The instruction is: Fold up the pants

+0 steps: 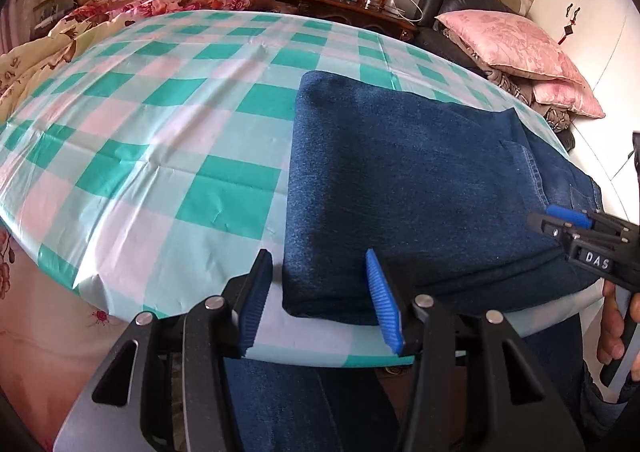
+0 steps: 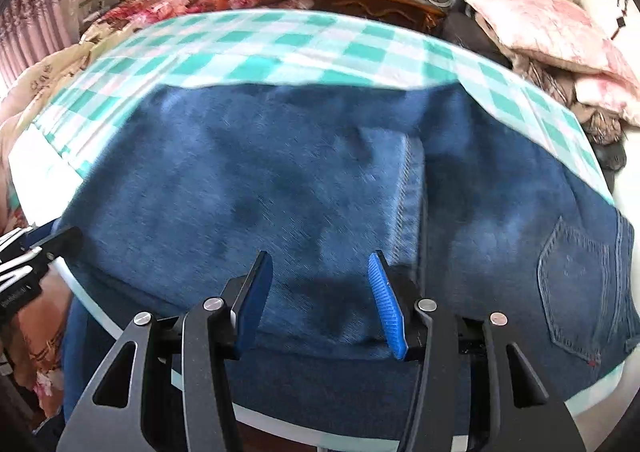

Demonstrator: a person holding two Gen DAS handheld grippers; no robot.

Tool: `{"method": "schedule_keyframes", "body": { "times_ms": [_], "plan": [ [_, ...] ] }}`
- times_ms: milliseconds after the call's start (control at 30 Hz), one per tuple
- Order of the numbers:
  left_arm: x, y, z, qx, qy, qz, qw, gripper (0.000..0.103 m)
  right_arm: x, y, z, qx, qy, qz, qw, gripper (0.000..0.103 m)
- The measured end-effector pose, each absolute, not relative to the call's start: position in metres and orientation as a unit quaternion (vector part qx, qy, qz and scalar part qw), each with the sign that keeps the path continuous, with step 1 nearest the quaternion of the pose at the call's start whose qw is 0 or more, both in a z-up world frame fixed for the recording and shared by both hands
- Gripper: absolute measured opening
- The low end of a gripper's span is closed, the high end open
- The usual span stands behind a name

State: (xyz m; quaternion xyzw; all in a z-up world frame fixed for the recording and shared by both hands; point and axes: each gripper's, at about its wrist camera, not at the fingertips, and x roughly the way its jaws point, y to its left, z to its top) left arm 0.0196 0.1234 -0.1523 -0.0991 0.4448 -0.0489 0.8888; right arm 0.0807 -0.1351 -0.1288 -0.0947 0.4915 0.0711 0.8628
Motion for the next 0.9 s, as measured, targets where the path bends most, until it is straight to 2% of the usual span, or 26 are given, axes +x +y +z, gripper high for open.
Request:
{"method": "schedule_keyframes", "body": {
  "times_ms": [400,533,633,667,700,733,767,833,900],
  "plan": [
    [0.019,0.132,-0.152,-0.16,0.446,-0.071,0.878,0.036,0.079,-0.138,-0.133,-0.1,0.489,0.078,0.863,0.045],
    [0.017,0.138,-0.15,-0.18,0.439,-0.083,0.876,0.026,0.079,-0.135,-0.133,-0.106,0.491,0.076,0.861,0.045],
    [0.017,0.143,-0.151,-0.2,0.434,-0.093,0.873,0.026,0.082,-0.132,-0.131,-0.116,0.5,0.072,0.855,0.045],
    [0.018,0.145,-0.153,-0.207,0.435,-0.093,0.871,0.031,0.083,-0.13,-0.128,-0.121,0.502,0.068,0.854,0.045],
    [0.019,0.147,-0.157,-0.217,0.439,-0.094,0.867,0.031,0.085,-0.126,-0.118,-0.119,0.496,0.067,0.857,0.045],
    [0.018,0.15,-0.159,-0.232,0.436,-0.101,0.864,0.031,0.089,-0.12,-0.108,-0.113,0.491,0.075,0.861,0.045],
    [0.019,0.151,-0.16,-0.235,0.438,-0.105,0.862,0.026,0.096,-0.104,-0.092,-0.108,0.482,0.098,0.864,0.046],
    [0.017,0.148,-0.151,-0.228,0.425,-0.114,0.869,0.016,0.115,-0.076,-0.074,-0.086,0.491,0.152,0.854,0.051],
    [0.014,0.134,-0.133,-0.175,0.406,-0.112,0.89,0.015,0.147,-0.039,-0.07,-0.048,0.535,0.22,0.814,0.072]
  ]
}}
